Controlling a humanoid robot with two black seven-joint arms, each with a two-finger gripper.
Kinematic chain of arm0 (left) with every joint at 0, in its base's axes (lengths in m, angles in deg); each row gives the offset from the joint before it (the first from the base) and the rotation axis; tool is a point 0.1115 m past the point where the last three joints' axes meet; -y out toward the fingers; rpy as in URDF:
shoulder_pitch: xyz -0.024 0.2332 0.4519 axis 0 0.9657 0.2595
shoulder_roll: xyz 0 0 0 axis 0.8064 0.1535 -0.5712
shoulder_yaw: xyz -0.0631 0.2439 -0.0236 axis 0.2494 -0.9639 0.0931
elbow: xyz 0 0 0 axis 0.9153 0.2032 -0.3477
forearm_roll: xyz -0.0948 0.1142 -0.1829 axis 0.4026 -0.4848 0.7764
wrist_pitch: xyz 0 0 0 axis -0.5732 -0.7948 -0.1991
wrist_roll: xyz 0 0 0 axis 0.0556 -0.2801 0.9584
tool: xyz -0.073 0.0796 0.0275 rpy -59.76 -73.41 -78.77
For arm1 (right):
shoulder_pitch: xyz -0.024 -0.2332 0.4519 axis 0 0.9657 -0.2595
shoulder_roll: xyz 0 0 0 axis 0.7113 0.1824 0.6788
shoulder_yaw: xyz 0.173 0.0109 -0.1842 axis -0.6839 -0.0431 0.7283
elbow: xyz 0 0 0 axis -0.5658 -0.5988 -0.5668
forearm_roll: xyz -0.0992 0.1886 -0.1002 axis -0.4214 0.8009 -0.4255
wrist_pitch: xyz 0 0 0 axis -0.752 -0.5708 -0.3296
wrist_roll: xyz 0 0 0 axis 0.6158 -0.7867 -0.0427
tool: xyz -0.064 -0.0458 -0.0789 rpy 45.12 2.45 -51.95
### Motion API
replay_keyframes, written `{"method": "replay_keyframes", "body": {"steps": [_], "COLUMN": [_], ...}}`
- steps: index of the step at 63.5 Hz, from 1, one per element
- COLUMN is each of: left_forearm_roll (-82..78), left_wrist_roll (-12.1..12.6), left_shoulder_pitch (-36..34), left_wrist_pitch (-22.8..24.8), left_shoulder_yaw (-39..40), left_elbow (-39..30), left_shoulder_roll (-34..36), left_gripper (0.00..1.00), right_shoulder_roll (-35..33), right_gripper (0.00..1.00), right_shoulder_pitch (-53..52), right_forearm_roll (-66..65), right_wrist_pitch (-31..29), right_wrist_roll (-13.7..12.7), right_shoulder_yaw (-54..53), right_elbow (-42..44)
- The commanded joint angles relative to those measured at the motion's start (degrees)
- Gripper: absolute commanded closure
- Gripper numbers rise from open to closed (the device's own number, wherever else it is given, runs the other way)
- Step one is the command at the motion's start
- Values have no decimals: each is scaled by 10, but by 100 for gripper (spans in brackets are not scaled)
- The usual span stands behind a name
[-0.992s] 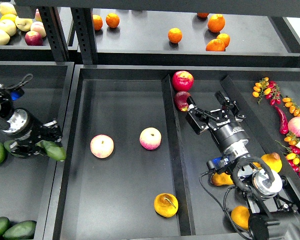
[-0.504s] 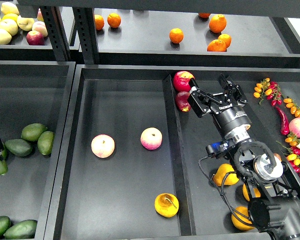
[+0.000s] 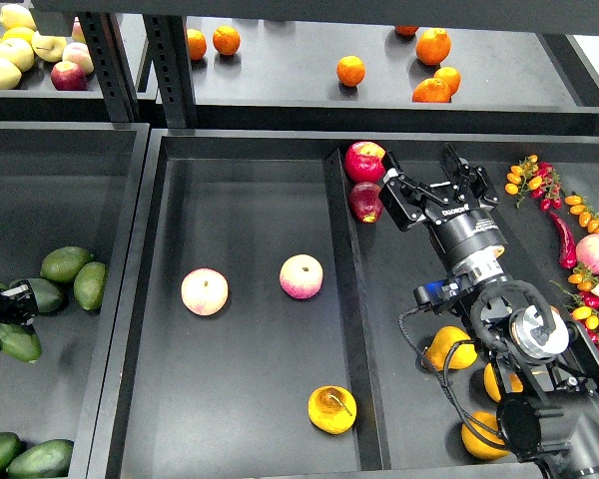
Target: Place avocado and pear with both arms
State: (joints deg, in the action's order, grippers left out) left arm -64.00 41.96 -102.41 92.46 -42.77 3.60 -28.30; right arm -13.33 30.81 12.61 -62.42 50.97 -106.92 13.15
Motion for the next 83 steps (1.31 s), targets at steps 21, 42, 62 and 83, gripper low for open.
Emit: {"method": "replay_keyframes", "body": {"steps": [21,42,62,83], "left_forearm_roll": [4,1,-2,-11], "left_wrist_roll": [0,0,0,0], "left_shoulder_pitch": [34,51,57,52], "left_wrist_pitch": [0,0,0,0], "left_shoulder_yaw": [0,0,0,8], "left_elbow": [78,99,108,109], "left_shoulder_roll": [-59,-72,-92,-91], "left_gripper": [58,54,36,6], "right_shoulder_roll": [0,0,0,0], "right_gripper": [0,0,0,0], "right_shoulder_pitch": [3,12,23,28], "right_forearm_roll": [0,0,0,-1], "right_wrist_pitch": [-14,-26,-35,-35], "right_wrist_roll": [1,2,2,2], "right_shoulder_yaw": [-10,-16,-16,-16], "right_elbow": [-3,-6,-6,-3]}}
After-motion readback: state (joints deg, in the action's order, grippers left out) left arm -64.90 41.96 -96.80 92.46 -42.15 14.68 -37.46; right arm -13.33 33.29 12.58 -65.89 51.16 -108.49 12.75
